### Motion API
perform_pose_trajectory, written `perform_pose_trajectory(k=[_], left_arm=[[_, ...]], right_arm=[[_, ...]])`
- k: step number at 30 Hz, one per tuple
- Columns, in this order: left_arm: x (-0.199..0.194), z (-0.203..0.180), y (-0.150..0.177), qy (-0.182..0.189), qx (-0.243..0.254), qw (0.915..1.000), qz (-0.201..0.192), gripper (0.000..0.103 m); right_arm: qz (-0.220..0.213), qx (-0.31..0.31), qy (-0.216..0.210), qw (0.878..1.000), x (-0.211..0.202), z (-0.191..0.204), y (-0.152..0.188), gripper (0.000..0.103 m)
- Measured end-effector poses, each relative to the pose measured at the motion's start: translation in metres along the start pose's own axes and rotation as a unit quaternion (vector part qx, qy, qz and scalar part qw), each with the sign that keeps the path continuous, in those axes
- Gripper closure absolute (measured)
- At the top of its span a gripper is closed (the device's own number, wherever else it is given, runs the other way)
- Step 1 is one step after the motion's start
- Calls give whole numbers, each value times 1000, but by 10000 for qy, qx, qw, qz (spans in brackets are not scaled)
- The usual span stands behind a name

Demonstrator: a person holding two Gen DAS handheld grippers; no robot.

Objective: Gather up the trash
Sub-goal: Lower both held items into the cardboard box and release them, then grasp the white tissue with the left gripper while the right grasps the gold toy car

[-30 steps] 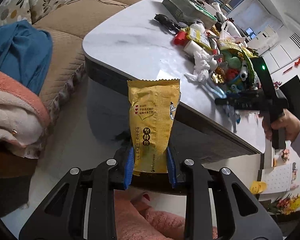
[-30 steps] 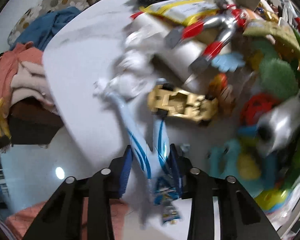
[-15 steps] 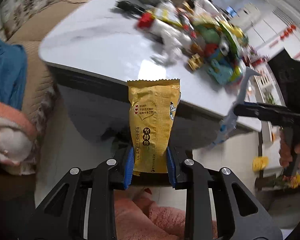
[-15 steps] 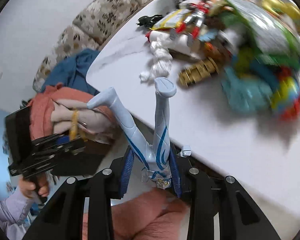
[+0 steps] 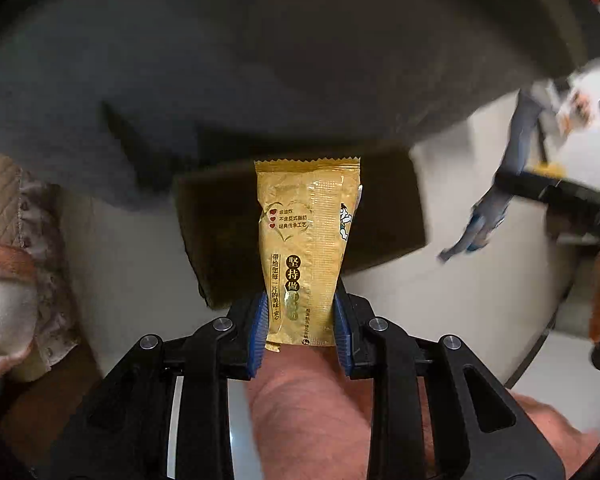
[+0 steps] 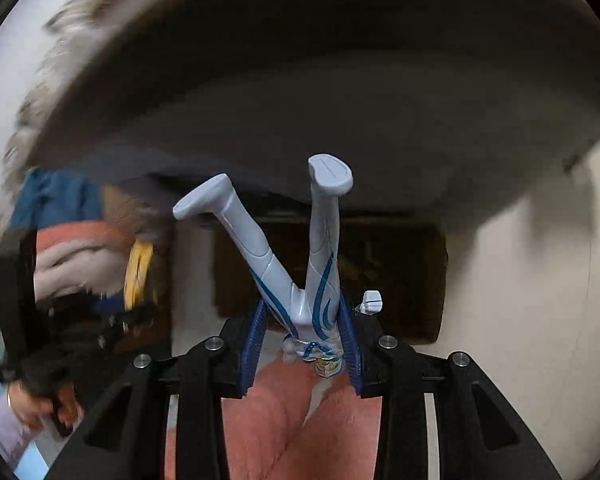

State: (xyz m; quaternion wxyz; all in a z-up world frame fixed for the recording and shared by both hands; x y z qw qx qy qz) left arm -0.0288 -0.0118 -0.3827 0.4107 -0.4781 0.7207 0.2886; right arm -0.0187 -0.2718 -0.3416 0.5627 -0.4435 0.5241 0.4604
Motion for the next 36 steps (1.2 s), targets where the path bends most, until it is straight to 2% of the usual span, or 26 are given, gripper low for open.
perform_pose_trajectory(k=[2, 3, 4, 5, 6, 7, 9, 11, 15, 18, 20, 22, 23, 25, 28, 30, 33, 36], left_arm=[[32, 12, -4, -40, -106, 9996, 272, 76], [47, 21, -6, -106, -213, 9990, 381, 70], [61, 29, -9, -169, -324, 9983, 456, 56], [76, 40, -12, -199, -506, 9970, 551, 49], [89, 49, -16, -211, -668, 9954, 647, 39], [96, 54, -18, -204, -744, 9945, 709, 39], [108, 62, -21, -155, -896, 9924, 831, 39], [107, 66, -22, -179, -1039, 9913, 788, 39], [85, 58, -17, -181, -1075, 9917, 682, 36], [52, 43, -6, -180, -999, 9933, 544, 36], [14, 25, 2, 4, -919, 9953, 297, 36], [-18, 7, 3, 62, -810, 9967, 10, 33], [-46, -3, 5, 63, -712, 9971, -264, 31], [-89, -16, 4, 40, -604, 9951, -782, 23], [-161, -28, -10, -53, -510, 9817, -1836, 15], [-204, -25, -32, -186, -578, 9640, -2587, 13], [-236, -14, -76, -276, -660, 9509, -3010, 13], [-248, -11, -120, -574, -570, 9464, -3126, 13]], right_arm=[[122, 215, 26, 9997, 38, -8, 1, 68], [160, 229, 108, 9996, 52, -12, 0, 67], [223, 221, 235, 9992, 64, -17, 0, 62], [382, 199, 428, 9982, 82, -18, 1, 40], [463, 194, 571, 9971, 91, -18, 2, 28], [523, 200, 645, 9963, 97, -23, 4, 28], [617, 274, 514, 9964, 105, -21, 7, 26], [610, 355, 472, 9964, 102, -23, 7, 24], [592, 590, 45, 9965, 77, -40, 11, 19], [585, 794, -335, 9946, 49, -41, 8, 17], [425, 876, -724, 9926, 17, -40, 10, 17], [204, 808, -899, 9925, -11, -30, 10, 15], [85, 753, -954, 9926, -26, -25, 11, 12], [-169, 620, -1124, 9916, -57, -14, 13, 10], [-492, 492, -1294, 9892, -93, -1, 14, 9], [-722, 416, -1364, 9871, -111, 7, 11, 8], [-990, 334, -1371, 9850, -128, 17, 8, 8], [-1169, 344, -1484, 9814, -146, 20, 8, 8]])
Point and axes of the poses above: each gripper's, at about its wrist camera, not at the fingertips, and x roughly the way its jaws point, z to its left, y to its underside, the point moved 2 cm from there along x, roughly the way its jaws point, and after that the axes turned 13 degrees about y, right-handed, at the moved point
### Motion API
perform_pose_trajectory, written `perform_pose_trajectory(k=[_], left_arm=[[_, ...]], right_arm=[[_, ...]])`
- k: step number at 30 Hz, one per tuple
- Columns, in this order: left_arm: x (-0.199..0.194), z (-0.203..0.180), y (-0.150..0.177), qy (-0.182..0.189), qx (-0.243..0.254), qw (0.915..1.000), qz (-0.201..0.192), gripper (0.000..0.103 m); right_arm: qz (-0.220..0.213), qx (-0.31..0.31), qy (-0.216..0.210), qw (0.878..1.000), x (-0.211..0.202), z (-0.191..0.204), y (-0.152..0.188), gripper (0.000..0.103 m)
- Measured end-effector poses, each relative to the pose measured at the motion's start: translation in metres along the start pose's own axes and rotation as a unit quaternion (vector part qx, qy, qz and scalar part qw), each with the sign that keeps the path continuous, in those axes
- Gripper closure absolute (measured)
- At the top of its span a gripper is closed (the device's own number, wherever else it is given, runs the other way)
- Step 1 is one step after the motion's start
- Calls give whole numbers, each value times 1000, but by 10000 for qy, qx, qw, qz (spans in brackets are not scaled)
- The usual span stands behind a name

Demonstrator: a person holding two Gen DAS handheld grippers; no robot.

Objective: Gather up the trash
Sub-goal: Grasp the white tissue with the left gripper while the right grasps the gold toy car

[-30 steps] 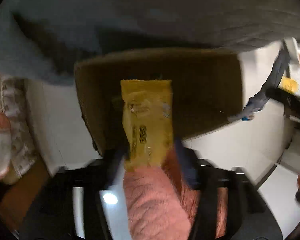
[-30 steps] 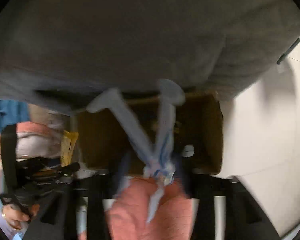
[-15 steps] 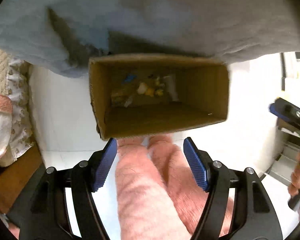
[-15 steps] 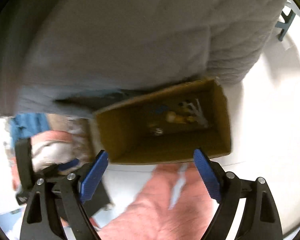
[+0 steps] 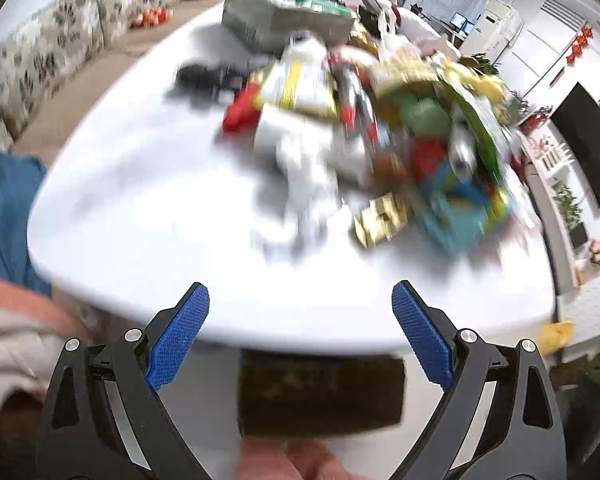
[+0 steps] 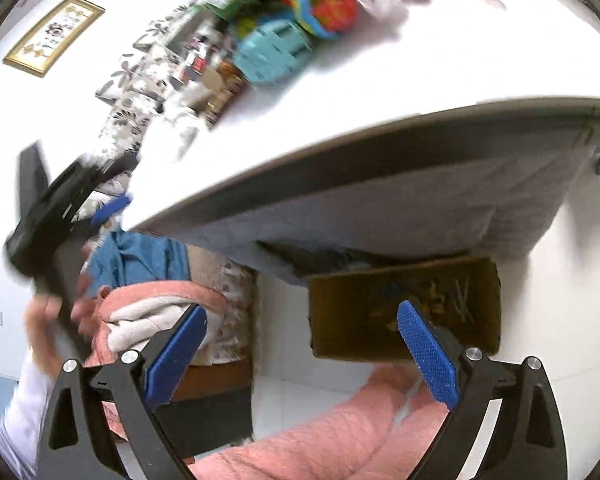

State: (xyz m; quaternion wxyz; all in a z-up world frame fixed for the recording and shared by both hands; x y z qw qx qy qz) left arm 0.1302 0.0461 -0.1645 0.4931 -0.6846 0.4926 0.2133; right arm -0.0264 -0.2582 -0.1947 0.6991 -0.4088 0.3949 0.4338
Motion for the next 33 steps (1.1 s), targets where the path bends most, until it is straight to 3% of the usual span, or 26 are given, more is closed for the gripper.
perform_pose_trajectory(k=[3, 9, 13, 18, 21, 23, 28, 30, 33], left_arm=[[31, -2, -33, -132, 79, 9998, 134, 13], [73, 4, -63, -625, -21, 9974, 365, 14], [87, 9, -69, -923, 90, 9943, 534, 64], [79, 12, -65, -623, 134, 9964, 550, 65], [57, 20, -55, -311, -16, 9984, 472, 65], [29, 24, -43, -290, 20, 9990, 341, 65], [-25, 37, -10, -129, 2, 9999, 92, 65], [-42, 45, 1, -255, -42, 9997, -4, 65], [-62, 51, 21, -217, -237, 9995, -53, 65]], right_arm=[[-162, -70, 90, 9998, -8, 4, 0, 8], [-322, -54, 280, 9991, -28, -1, 6, 8], [-342, 79, 251, 9991, -29, -9, 8, 8], [-334, -66, 187, 9992, -29, 1, 2, 8], [-290, -371, 143, 9988, -22, 24, -12, 8], [-234, -452, 94, 9987, -17, 39, -23, 8], [-332, -1098, 354, 9928, 18, 115, -65, 12], [-349, -1068, 463, 9926, 39, 142, -84, 22], [-202, -554, 710, 9957, 70, 158, -112, 33]])
Point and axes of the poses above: each gripper's, at about its wrist camera, not at the fingertips, and x roughly the way its jaws point, z to its left, y to its underside, the point moved 2 cm from there along x, roughly the way its jaws point, and after that the axes turned 13 degrees about y, right-handed, at the moved point
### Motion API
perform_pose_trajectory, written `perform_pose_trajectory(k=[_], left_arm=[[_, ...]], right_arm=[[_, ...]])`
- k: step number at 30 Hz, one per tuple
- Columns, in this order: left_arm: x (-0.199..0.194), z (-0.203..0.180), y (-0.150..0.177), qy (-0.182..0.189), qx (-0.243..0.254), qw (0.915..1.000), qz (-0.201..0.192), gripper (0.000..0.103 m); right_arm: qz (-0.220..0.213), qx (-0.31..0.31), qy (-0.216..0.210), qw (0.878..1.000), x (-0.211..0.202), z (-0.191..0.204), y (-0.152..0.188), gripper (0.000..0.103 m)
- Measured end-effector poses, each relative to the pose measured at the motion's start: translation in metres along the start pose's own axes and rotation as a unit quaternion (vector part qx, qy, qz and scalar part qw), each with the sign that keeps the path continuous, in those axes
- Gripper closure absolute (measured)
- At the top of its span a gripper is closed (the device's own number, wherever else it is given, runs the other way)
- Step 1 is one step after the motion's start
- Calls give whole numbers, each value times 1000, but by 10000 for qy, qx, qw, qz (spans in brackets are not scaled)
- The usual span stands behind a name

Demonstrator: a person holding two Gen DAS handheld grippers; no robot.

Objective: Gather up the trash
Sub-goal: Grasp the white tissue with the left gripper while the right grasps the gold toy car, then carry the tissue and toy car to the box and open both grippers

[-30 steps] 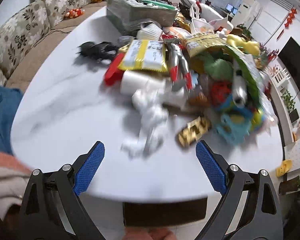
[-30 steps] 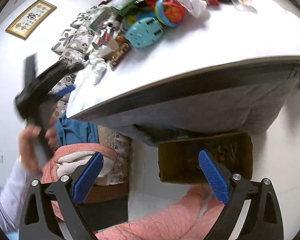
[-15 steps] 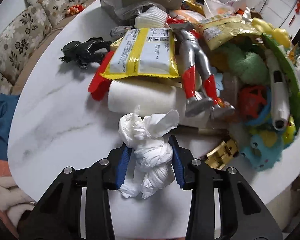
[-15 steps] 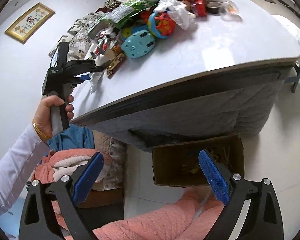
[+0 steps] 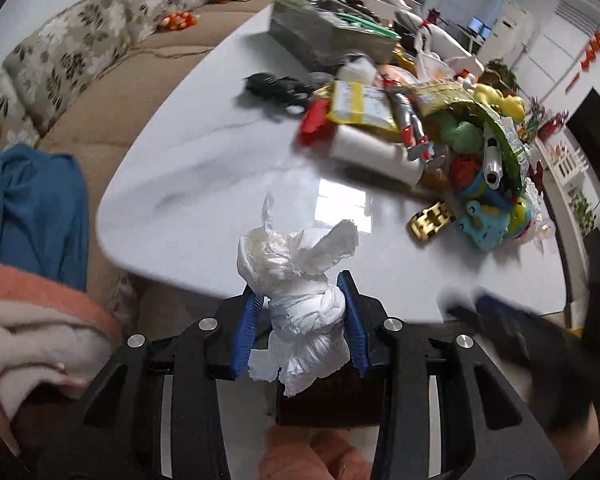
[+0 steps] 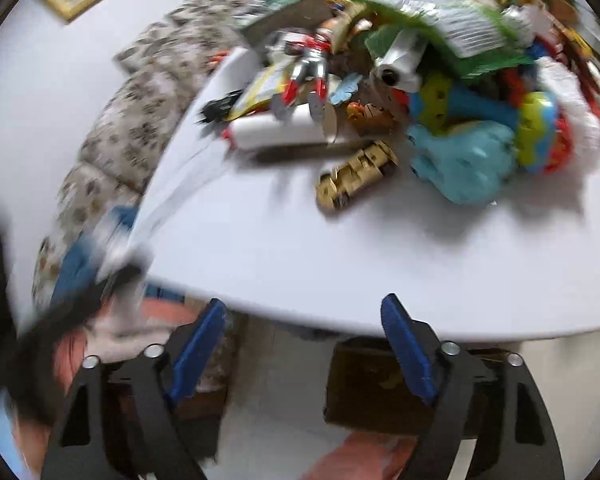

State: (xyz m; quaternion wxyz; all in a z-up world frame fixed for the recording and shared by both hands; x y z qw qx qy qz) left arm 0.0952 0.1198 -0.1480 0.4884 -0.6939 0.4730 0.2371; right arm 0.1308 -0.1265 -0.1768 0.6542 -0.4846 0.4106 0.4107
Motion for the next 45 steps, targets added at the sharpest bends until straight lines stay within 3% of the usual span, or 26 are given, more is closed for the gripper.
perform_pose_trajectory(k=[4, 6, 10, 11, 12, 14, 17, 21, 29, 32, 36, 40, 45], left_arm=[[-25, 20, 21, 32, -240, 9997, -68, 65], [-33, 28, 27, 9, -251, 9996, -116, 65], [-38, 38, 33, 66, -355, 9993, -129, 65], [-39, 40, 35, 43, -378, 9992, -133, 65], [-39, 42, 37, 33, -384, 9992, -135, 65], [-39, 46, 38, 56, -436, 9989, -133, 65], [-37, 50, 38, 107, -478, 9987, -108, 65], [-32, 43, 33, 159, -329, 9993, -75, 65], [-14, -5, 28, 521, 327, 9980, 127, 65], [-3, -31, 39, 754, 617, 9944, 401, 65], [22, -62, 70, 924, 957, 9871, 892, 65], [64, -81, 112, 1034, 1113, 9760, 1562, 65], [139, -86, 171, 813, 1378, 9569, 2424, 65]], right_arm=[[41, 721, 613, 9955, 25, -1, -29, 33], [-104, 759, 1024, 9918, 31, 2, -42, 33], [-177, 762, 1369, 9875, 42, 12, -63, 32], [-175, 728, 1517, 9856, 43, 15, -67, 39], [-171, 696, 1540, 9855, 43, 16, -69, 59], [-105, 556, 1418, 9883, 44, 20, -69, 74], [-129, 38, 1284, 9916, 43, 25, -62, 74], [-85, 10, 867, 9962, 33, 12, -51, 74], [-540, -392, 444, 9968, -54, -32, -11, 74], [-540, -487, 430, 9964, -76, -50, 17, 74], [-197, -437, 582, 9972, -83, -89, 61, 74], [343, -158, 826, 9959, -51, -132, 105, 74], [1000, 238, 897, 9907, 19, -179, 148, 74]])
Point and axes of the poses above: each gripper's, at about its wrist camera, not at the fingertips, and x roughly the way its jaws point, z to its left, y to its underside, the point moved 2 cm from there along x, roughly the way its jaws point, and after that the axes turned 13 degrees about y, right-handed, at the moved point
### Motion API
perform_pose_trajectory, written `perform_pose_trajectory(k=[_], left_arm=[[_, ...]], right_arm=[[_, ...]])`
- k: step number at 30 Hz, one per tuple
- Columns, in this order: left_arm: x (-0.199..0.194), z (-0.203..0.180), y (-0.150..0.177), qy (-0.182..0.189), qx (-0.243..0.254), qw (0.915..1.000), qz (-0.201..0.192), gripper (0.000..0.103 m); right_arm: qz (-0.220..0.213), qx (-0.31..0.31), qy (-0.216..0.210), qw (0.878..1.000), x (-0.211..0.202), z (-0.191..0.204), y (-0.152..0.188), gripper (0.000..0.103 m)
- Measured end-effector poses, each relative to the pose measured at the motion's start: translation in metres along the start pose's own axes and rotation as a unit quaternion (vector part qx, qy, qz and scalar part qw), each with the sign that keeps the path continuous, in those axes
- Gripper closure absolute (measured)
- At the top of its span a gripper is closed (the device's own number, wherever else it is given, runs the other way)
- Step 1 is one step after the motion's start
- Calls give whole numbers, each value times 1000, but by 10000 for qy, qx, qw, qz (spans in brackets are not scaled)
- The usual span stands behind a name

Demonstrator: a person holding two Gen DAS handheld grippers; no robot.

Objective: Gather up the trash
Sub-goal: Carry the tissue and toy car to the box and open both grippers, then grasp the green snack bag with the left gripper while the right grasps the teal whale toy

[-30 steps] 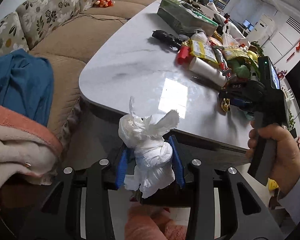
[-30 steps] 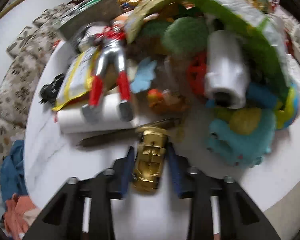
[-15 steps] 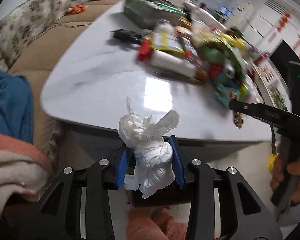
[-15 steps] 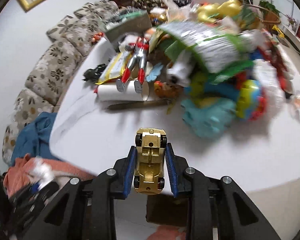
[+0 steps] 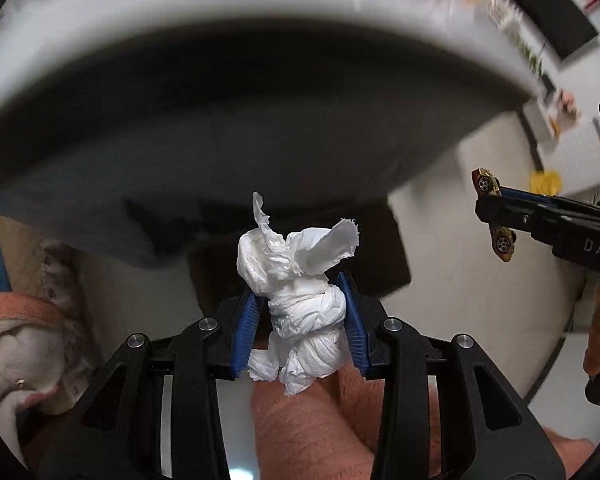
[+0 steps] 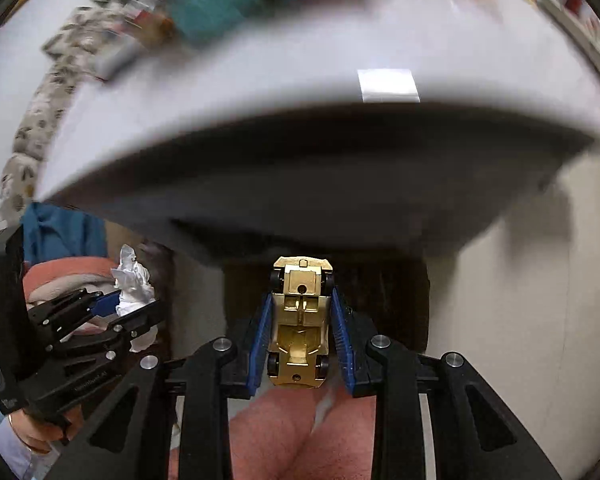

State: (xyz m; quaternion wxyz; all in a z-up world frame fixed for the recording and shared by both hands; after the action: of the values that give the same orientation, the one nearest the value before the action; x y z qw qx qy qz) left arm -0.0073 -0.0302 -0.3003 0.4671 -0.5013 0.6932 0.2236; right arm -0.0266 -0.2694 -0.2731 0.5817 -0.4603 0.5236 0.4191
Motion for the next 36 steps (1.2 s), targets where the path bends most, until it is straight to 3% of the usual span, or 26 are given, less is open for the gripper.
perform_pose_trajectory(k=[2, 3, 4, 5, 8, 12, 17, 19, 22, 25, 27, 30, 36], left_arm=[[38, 8, 5, -126, -86, 9993, 327, 64], [62, 15, 8, -150, -160, 9978, 628, 53], [88, 23, 13, -218, -231, 9949, 963, 35], [104, 31, 16, -314, -275, 9929, 1118, 33], [150, 58, 25, -290, -666, 9854, 1537, 33], [162, 91, 31, -329, -1368, 9796, 1437, 33], [131, 102, 38, -261, -1643, 9780, 1261, 32], [111, 96, 36, -225, -1676, 9789, 1149, 27], [75, 73, 31, -35, -1703, 9807, 958, 26], [36, 39, 28, 229, -1451, 9861, 774, 22], [6, 18, 26, 356, -1224, 9902, 562, 21], [-30, -4, 23, 453, -1091, 9929, 146, 19], [-74, -1, 14, 583, -1305, 9883, -531, 16]], right_arm=[[150, 63, 129, 9998, 39, -11, 7, 71], [225, 89, 141, 9996, 55, -15, 8, 60], [336, 163, 145, 9992, 77, -21, 10, 45], [364, 236, 162, 9989, 91, -24, 11, 24], [682, 421, 344, 9962, 136, -37, 13, 29], [799, 848, 208, 9930, 151, -45, 14, 27], [527, 941, -56, 9942, 113, -47, 13, 24], [253, 868, -243, 9956, 79, -43, 10, 23], [-230, 722, -782, 9941, 18, -32, 3, 21], [-859, 593, -1412, 9845, -46, -19, -10, 12], [-1254, 490, -1615, 9776, -82, -11, -22, 5], [-1661, 410, -1781, 9690, -117, 6, -53, 5], [-1828, 318, -1279, 9743, -112, 52, -114, 5]])
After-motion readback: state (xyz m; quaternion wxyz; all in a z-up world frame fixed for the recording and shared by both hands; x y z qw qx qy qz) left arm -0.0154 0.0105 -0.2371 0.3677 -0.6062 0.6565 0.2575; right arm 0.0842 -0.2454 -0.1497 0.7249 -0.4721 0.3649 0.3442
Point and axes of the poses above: each gripper's, at about its wrist camera, not at the fingertips, and x roughly the way its jaws point, z to its left, y to its underside, the point moved 2 cm from there along x, roughly the way its jaws point, and after that the axes turned 13 degrees about y, right-handed, at the moved point
